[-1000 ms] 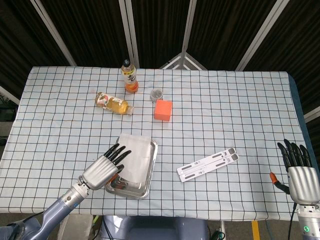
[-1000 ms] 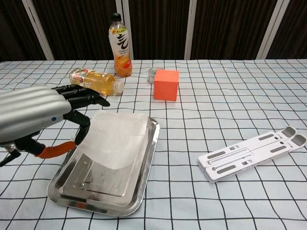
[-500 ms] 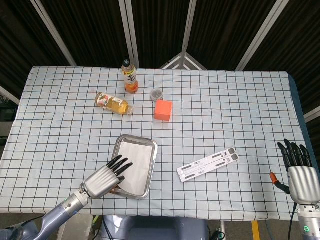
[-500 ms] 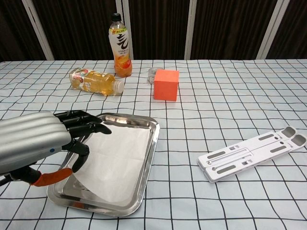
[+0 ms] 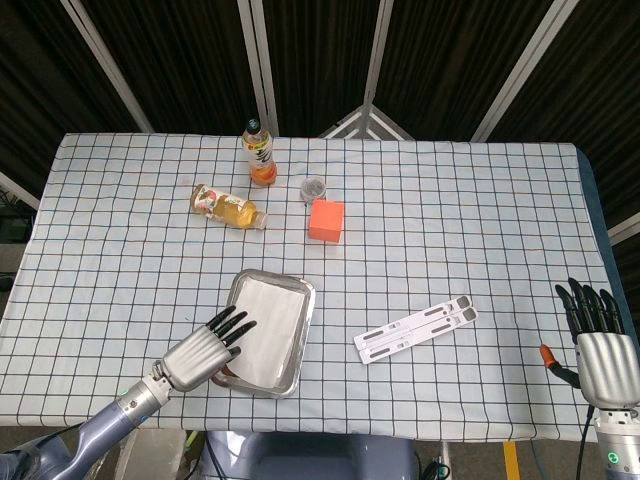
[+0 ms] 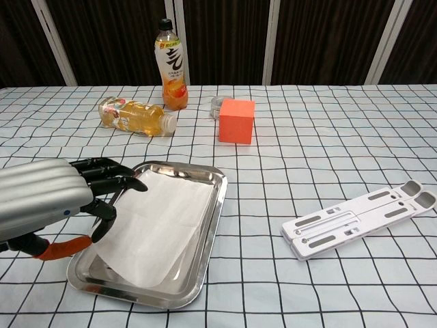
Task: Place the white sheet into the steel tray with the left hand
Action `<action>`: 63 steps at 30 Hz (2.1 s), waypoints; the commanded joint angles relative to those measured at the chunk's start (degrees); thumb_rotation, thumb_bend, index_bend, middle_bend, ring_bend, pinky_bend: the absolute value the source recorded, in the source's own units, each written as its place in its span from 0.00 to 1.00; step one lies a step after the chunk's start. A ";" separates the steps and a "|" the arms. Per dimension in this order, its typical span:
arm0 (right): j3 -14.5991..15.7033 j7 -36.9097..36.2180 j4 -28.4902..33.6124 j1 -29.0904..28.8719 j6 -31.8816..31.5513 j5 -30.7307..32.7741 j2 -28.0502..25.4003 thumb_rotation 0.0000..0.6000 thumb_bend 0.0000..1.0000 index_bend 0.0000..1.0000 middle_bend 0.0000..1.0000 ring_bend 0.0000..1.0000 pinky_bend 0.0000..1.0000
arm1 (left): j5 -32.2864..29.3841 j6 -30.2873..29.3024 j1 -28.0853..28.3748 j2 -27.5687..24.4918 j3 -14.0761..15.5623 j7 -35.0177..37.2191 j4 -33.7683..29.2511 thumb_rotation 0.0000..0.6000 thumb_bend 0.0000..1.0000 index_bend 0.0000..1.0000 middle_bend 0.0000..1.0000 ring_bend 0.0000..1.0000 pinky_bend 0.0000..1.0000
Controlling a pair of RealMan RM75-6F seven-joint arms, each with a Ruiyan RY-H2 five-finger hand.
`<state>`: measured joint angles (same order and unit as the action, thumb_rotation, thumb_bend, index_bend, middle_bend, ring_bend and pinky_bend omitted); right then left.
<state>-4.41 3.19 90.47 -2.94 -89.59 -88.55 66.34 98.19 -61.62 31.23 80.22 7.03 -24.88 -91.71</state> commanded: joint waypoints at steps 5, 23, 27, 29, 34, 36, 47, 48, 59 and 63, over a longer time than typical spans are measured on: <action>-0.01 0.09 -0.02 0.02 -0.03 0.00 0.04 1.00 0.33 0.00 0.00 0.00 0.00 | 0.02 -0.51 -0.35 0.15 -0.20 0.10 0.08 1.00 0.39 0.38 0.01 0.00 0.00; -0.04 -0.02 -0.07 0.05 -0.15 -0.04 0.05 1.00 0.33 0.00 0.00 0.00 0.00 | -1.22 -0.79 -1.02 -2.14 -0.61 0.74 -2.51 1.00 0.24 0.06 0.00 0.00 0.00; -0.04 0.05 0.01 0.03 -0.06 0.03 0.05 1.00 0.33 0.00 0.00 0.00 0.00 | -2.07 0.55 -0.79 -3.46 -0.38 0.66 -3.53 1.00 0.38 0.03 0.00 0.00 0.00; -0.05 0.10 0.03 0.01 -0.04 0.02 0.04 1.00 0.33 0.00 0.00 0.00 0.00 | -3.06 2.52 -0.22 -4.38 -0.18 0.39 -4.47 1.00 0.48 0.01 0.00 0.00 0.00; -0.03 0.13 0.06 0.03 -0.08 -0.02 0.08 1.00 0.33 0.00 0.00 0.00 0.00 | -5.14 7.91 2.13 -6.59 -0.22 -0.57 -7.64 1.00 0.64 0.00 0.00 0.00 0.00; -0.04 0.06 0.07 0.05 -0.09 0.01 0.07 1.00 0.33 0.00 0.00 0.00 0.00 | -5.64 9.74 3.07 -7.28 -0.27 -1.30 -9.19 1.00 0.67 0.00 0.00 0.00 0.00; -0.08 -0.21 -0.02 0.04 -0.15 -0.02 0.02 1.00 0.33 0.00 0.00 0.00 0.00 | -11.81 16.31 5.28 -7.38 -0.45 -8.23 -12.89 1.00 0.69 0.00 0.00 0.00 0.00; -0.07 -0.21 -0.03 0.04 -0.14 -0.01 0.03 1.00 0.33 0.00 0.00 0.00 0.00 | -12.45 16.70 5.39 -7.19 -0.43 -8.89 -12.97 1.00 0.69 0.00 0.00 0.00 0.00; -0.10 -0.17 0.00 0.03 -0.11 0.03 0.03 1.00 0.33 0.00 0.00 0.00 0.00 | -17.55 18.50 6.30 -5.37 -0.32 -13.86 -13.03 1.00 0.69 0.00 0.00 0.00 0.00; -0.07 -0.27 0.01 0.05 -0.13 -0.01 0.01 1.00 0.33 0.00 0.00 0.00 0.00 | -19.13 18.52 6.56 -4.79 -0.24 -15.22 -12.97 1.00 0.69 0.00 0.00 0.00 0.00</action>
<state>-4.49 2.91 90.47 -2.89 -89.71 -88.56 66.35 79.35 -43.11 37.69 75.24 6.75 -39.86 -104.70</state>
